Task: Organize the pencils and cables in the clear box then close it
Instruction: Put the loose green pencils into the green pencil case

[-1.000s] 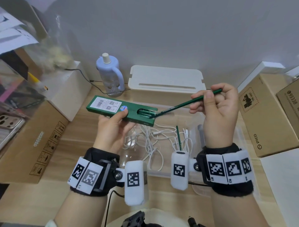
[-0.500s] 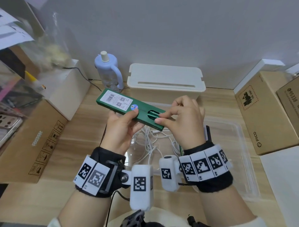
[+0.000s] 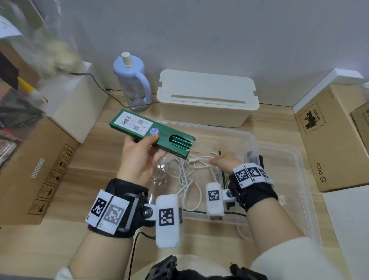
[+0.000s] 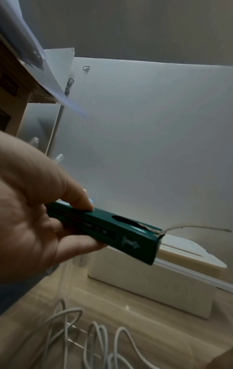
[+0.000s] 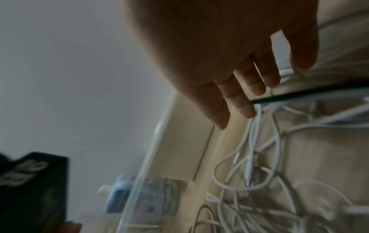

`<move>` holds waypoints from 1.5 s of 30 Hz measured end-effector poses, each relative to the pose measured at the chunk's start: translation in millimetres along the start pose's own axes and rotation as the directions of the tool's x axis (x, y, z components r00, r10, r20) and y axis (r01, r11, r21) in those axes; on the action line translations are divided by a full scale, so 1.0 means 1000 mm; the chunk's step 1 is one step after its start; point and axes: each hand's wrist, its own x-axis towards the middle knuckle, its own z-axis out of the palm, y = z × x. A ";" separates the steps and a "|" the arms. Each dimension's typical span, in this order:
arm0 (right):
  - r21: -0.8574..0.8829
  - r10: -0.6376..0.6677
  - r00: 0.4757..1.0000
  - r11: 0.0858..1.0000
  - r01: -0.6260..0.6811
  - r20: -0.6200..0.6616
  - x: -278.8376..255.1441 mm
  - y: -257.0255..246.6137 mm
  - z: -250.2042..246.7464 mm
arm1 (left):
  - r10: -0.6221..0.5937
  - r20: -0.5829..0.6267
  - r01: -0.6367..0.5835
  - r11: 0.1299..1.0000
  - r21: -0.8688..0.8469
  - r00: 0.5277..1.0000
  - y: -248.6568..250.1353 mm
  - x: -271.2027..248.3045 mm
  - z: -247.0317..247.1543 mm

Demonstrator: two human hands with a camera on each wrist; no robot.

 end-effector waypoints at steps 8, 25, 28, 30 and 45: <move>-0.127 0.140 0.989 0.983 -0.132 0.052 0.019 0.000 0.006 | -0.019 -0.023 0.019 1.000 -0.007 1.000 0.002 0.004 -0.006; 0.512 -0.344 0.622 0.363 0.779 -0.703 -0.118 -0.035 -0.058 | 0.006 0.010 -0.006 1.000 0.008 1.000 0.004 -0.012 -0.004; 0.531 -0.382 0.592 0.263 0.806 -0.710 -0.125 -0.041 -0.052 | 0.002 0.023 -0.002 1.000 -0.002 1.000 0.004 -0.015 -0.002; 0.498 -0.387 0.577 0.291 0.817 -0.719 -0.122 -0.043 -0.042 | 0.001 0.036 -0.001 1.000 -0.017 0.999 0.005 -0.017 0.000; 0.202 -0.577 0.710 0.701 0.684 -0.403 -0.110 -0.035 -0.008 | 0.051 0.083 -0.046 0.997 -0.064 0.995 0.007 -0.028 0.006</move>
